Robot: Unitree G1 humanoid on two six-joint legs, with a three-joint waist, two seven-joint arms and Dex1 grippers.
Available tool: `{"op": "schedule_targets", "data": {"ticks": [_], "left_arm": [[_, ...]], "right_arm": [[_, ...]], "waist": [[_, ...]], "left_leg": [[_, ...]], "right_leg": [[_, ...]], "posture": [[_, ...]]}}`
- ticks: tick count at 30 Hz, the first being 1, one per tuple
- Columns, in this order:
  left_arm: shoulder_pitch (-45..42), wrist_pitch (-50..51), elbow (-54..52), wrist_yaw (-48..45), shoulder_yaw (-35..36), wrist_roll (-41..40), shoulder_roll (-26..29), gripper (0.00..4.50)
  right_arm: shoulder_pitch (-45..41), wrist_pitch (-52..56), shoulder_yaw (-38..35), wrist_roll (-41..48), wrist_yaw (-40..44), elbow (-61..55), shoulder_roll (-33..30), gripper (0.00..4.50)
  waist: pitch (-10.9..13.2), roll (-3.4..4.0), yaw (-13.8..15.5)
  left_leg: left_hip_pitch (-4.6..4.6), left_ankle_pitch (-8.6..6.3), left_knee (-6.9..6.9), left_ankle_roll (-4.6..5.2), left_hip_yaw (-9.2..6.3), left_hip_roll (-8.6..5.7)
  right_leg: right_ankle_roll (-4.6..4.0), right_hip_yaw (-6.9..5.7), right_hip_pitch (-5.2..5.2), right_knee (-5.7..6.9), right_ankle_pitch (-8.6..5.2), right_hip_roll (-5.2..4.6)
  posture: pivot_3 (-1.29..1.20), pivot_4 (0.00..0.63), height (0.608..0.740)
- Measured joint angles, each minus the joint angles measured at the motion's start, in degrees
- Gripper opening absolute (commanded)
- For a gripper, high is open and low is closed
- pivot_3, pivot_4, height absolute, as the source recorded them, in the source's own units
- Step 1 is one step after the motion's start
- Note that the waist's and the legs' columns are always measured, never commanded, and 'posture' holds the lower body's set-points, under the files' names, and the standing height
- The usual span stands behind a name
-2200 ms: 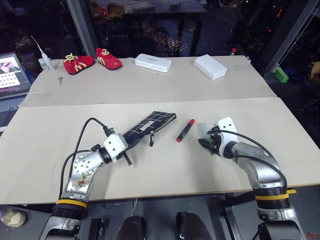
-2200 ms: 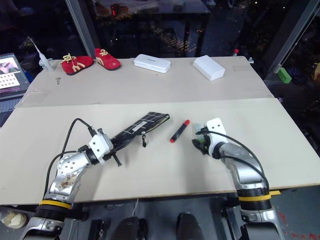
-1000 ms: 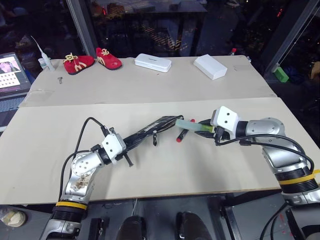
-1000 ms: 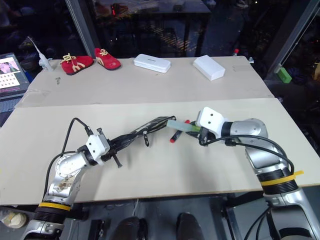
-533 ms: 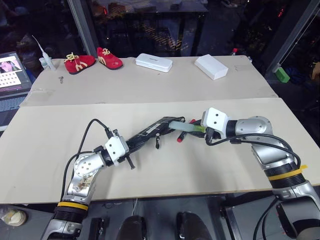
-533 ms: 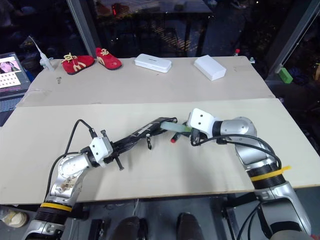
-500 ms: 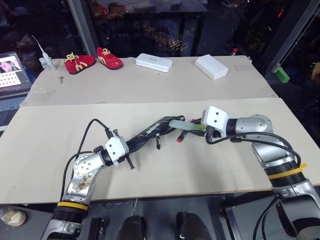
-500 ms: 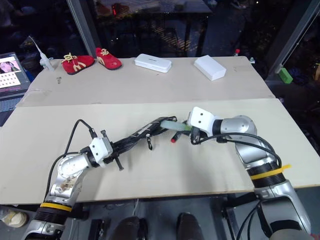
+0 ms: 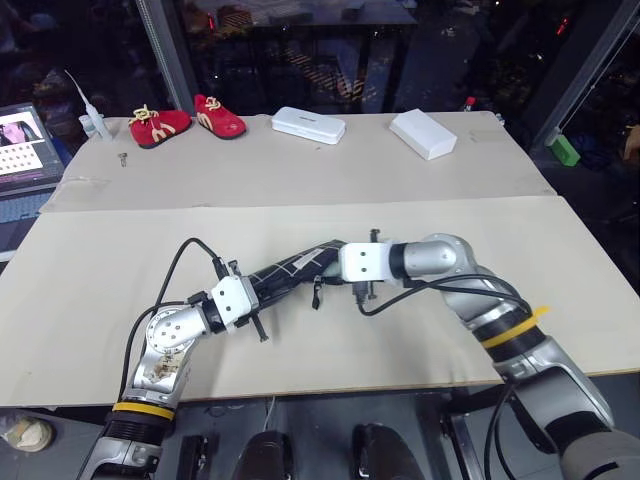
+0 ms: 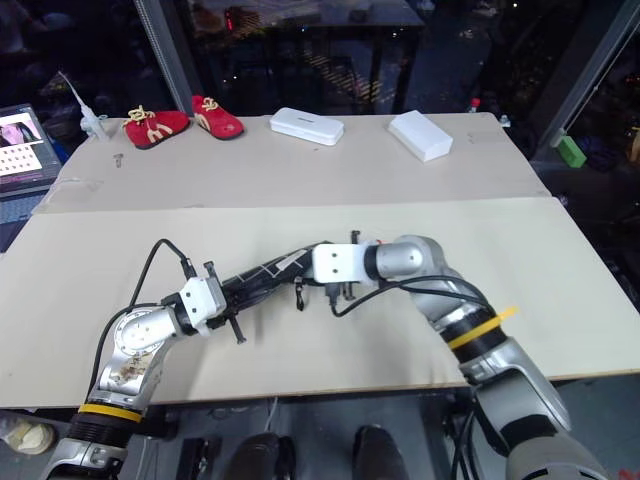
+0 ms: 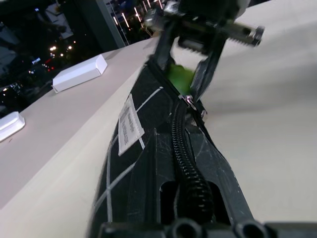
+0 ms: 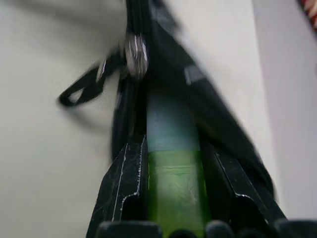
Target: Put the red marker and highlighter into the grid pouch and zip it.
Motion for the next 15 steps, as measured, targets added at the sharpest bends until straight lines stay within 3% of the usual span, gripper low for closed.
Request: {"op": "schedule_targets", "data": {"ticks": [6,7,12,15], "left_arm": [[0.0,0.0,0.0,-0.1,0.2,0.0,0.3,0.0],[0.0,0.0,0.0,-0.2,0.2,0.0,0.4,0.0],[0.0,0.0,0.0,0.0,0.2,0.0,0.3,0.0],[0.0,0.0,-0.2,0.4,0.2,0.0,0.3,0.0]], "right_arm": [[0.0,-5.4,0.3,0.2,-0.2,1.8,3.0,1.08],[0.1,-5.4,0.2,0.5,0.2,1.8,3.2,2.1],[0.4,-2.0,-2.0,4.3,1.5,2.0,3.9,3.73],[0.4,0.4,-5.1,7.0,2.3,2.7,2.3,3.73]], "waist": [[0.0,0.0,-0.1],[0.0,0.0,-0.1],[0.0,0.0,-0.1],[0.0,0.01,0.0]], "left_leg": [[-0.03,0.0,0.0,0.0,0.05,0.01],[-0.02,0.01,0.0,-0.01,0.05,0.01],[0.01,0.02,0.0,-0.03,0.02,0.02],[-0.02,0.01,0.0,-0.02,0.0,0.01]], "right_leg": [[0.0,-0.02,-0.01,0.0,0.0,-0.01],[0.0,-0.02,-0.01,0.01,0.0,-0.01],[-0.01,-0.02,0.0,0.05,0.0,-0.01],[-0.01,-0.03,0.0,0.01,0.0,-0.02]], "posture": [[0.0,0.15,0.74],[0.0,0.15,0.74],[0.0,0.15,0.74],[0.0,0.15,0.74]]}}
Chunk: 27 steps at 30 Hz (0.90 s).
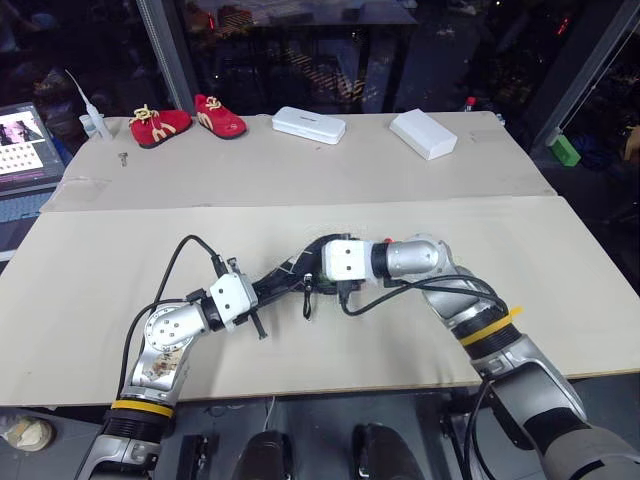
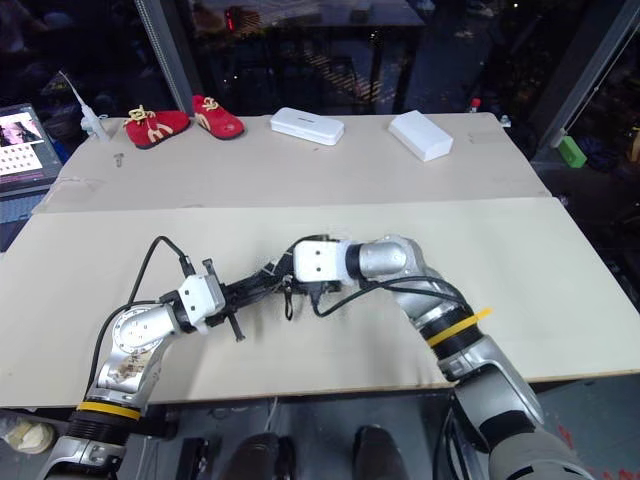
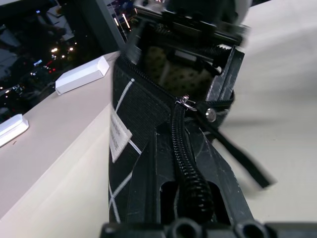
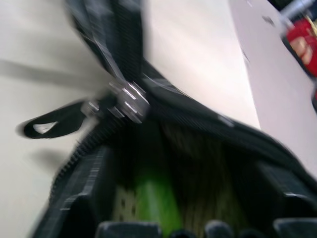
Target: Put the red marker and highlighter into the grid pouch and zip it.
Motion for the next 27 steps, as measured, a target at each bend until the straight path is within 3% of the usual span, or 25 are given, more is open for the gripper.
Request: {"op": "schedule_targets", "data": {"ticks": [8,11,16,27], "left_arm": [[0.6,0.0,-0.4,0.6,0.1,0.0,0.0,0.0],[0.7,0.0,-0.3,0.8,0.0,0.0,0.0,0.0],[0.7,0.0,-0.4,1.2,0.0,0.0,-0.2,0.0],[2.5,0.1,-1.1,3.8,0.7,0.8,0.1,0.0]], "right_arm": [[4.3,14.1,-13.9,20.4,15.7,-2.0,-12.4,3.73],[2.9,15.4,-16.7,22.3,15.6,3.1,-12.6,3.73],[-1.4,9.4,-16.4,18.8,13.2,11.9,-11.0,3.73],[-11.9,-13.1,-4.6,2.7,12.8,38.7,-5.2,3.73]], "waist": [[0.0,0.0,0.5],[0.0,0.0,-0.3],[0.0,0.0,-0.6],[0.0,0.04,-0.3]], "left_leg": [[0.03,-0.04,0.0,0.06,-0.09,0.01],[0.23,-0.04,0.0,0.06,-0.06,0.03],[0.28,-0.04,-0.03,0.05,-0.04,0.05],[0.17,-0.03,-0.03,0.05,0.13,0.01]], "right_leg": [[-0.01,0.01,0.05,-0.06,0.01,-0.05],[-0.06,0.1,0.14,-0.03,0.03,0.0],[-0.07,0.1,0.16,0.0,0.01,0.05],[-0.06,0.08,0.11,-0.03,0.01,-0.01]], "posture": [[0.0,0.15,0.74],[0.0,0.15,0.74],[0.0,0.15,0.74],[0.0,0.15,0.74]]}}
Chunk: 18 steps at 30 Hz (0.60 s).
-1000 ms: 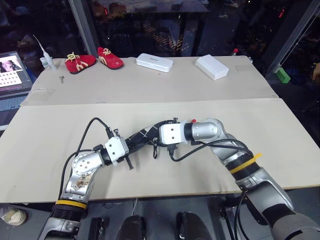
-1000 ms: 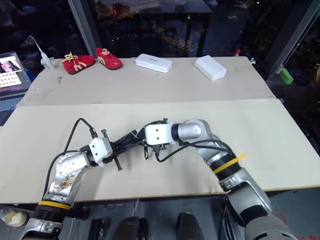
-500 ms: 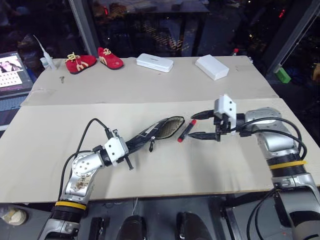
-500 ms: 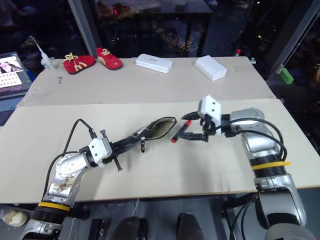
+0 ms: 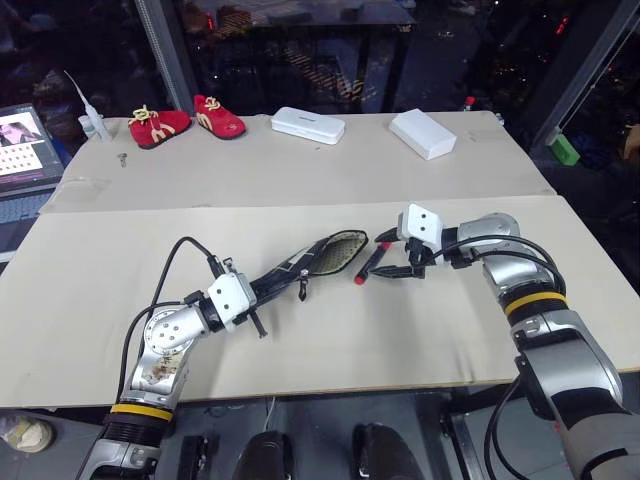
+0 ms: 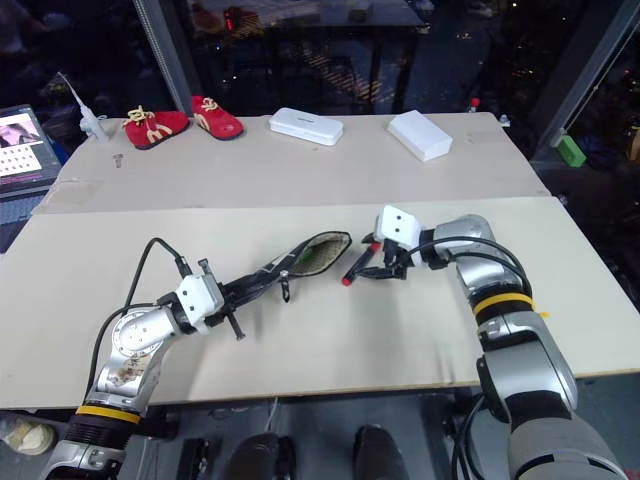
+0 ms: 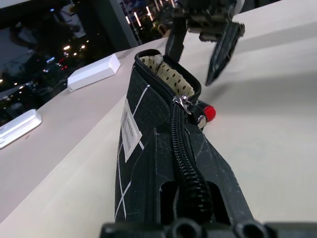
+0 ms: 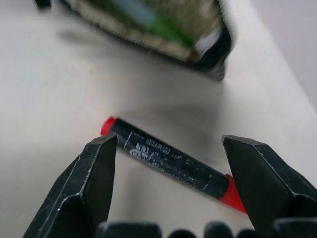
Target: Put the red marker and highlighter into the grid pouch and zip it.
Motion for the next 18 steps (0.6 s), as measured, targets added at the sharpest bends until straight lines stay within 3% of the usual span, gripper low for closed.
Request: {"op": "schedule_targets", "data": {"ticks": [7,18], "left_arm": [[1.4,0.0,-0.8,1.4,0.3,0.7,0.4,0.0],[1.9,0.0,-1.6,2.4,0.6,0.9,0.4,0.0]], "right_arm": [[-6.7,-8.2,2.8,-6.3,0.7,12.2,1.4,3.73],[-13.0,-9.9,5.0,-12.7,0.8,20.5,7.4,3.73]], "waist": [[0.0,0.02,-0.1],[0.0,0.06,-0.3]], "left_leg": [[0.01,0.0,0.0,-0.01,-0.01,0.06],[0.0,0.01,-0.01,-0.03,-0.02,0.1]], "right_leg": [[-0.01,0.0,0.0,0.02,0.0,-0.02],[-0.02,-0.01,-0.02,0.06,0.0,-0.03]], "posture": [[0.0,0.15,0.74],[0.0,0.15,0.74]]}}
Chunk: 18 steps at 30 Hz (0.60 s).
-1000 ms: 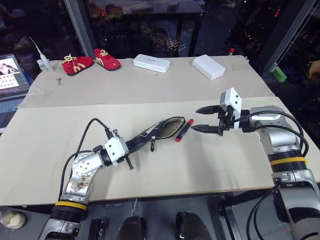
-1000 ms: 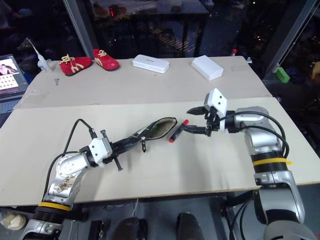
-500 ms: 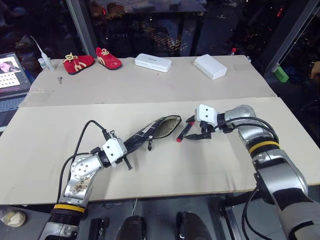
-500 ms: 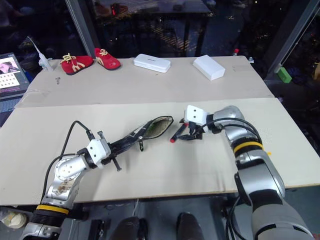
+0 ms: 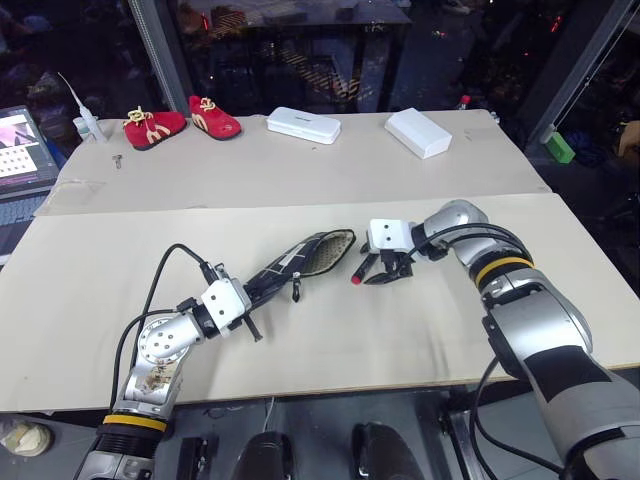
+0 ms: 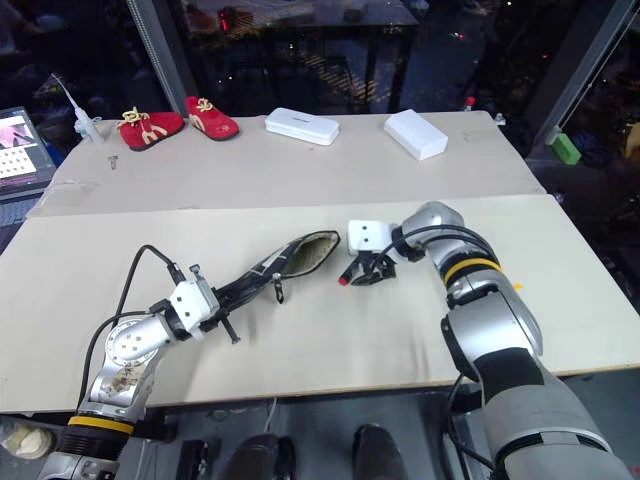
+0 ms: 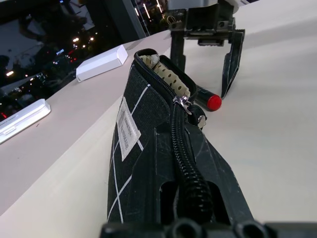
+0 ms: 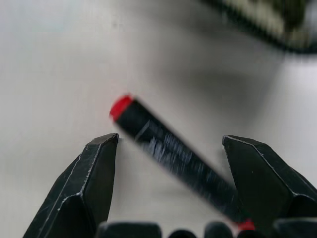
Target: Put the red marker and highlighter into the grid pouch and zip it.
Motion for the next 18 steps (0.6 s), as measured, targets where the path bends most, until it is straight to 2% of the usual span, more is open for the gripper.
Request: {"op": "schedule_targets", "data": {"ticks": [3,6,13,14,18], "left_arm": [[0.5,0.0,-0.4,0.2,0.1,0.0,0.0,0.0],[0.8,0.0,-0.7,0.4,0.1,0.0,0.0,0.0],[0.7,0.0,-0.8,0.9,0.2,0.0,0.1,0.0],[0.6,0.0,-0.8,1.0,0.2,0.0,0.1,0.0],[0.1,0.0,-0.7,1.1,0.2,0.1,0.1,0.0]], "right_arm": [[-0.2,0.0,0.5,-1.6,0.6,0.8,0.3,3.73],[-0.8,0.5,0.9,-2.6,2.6,1.2,0.4,3.1],[-1.0,3.4,1.0,-3.1,7.3,1.4,0.7,0.68],[-1.0,3.6,1.0,-3.1,7.4,1.4,0.7,0.54],[-1.0,5.0,0.7,-3.1,8.7,1.1,0.7,0.5]], "waist": [[0.0,0.0,0.2],[0.0,0.0,0.2],[0.0,0.01,0.3],[0.0,0.01,0.3],[0.0,0.01,0.5]], "left_leg": [[-0.01,0.0,0.0,0.0,0.01,-0.01],[0.01,0.0,0.0,0.0,0.0,-0.01],[0.06,0.0,0.0,0.0,-0.02,-0.02],[0.08,0.0,0.0,0.0,-0.02,-0.02],[0.06,0.0,0.0,0.0,-0.02,-0.02]], "right_leg": [[0.0,-0.01,0.0,-0.01,0.0,-0.03],[0.0,-0.01,0.01,0.0,0.0,-0.04],[0.0,-0.01,0.08,0.01,0.0,-0.05],[0.0,-0.01,0.09,0.01,0.0,-0.05],[0.0,-0.04,0.09,0.0,0.0,-0.05]], "posture": [[0.0,0.15,0.74],[0.0,0.15,0.74],[0.0,0.15,0.74],[0.0,0.15,0.74],[0.0,0.15,0.74]]}}
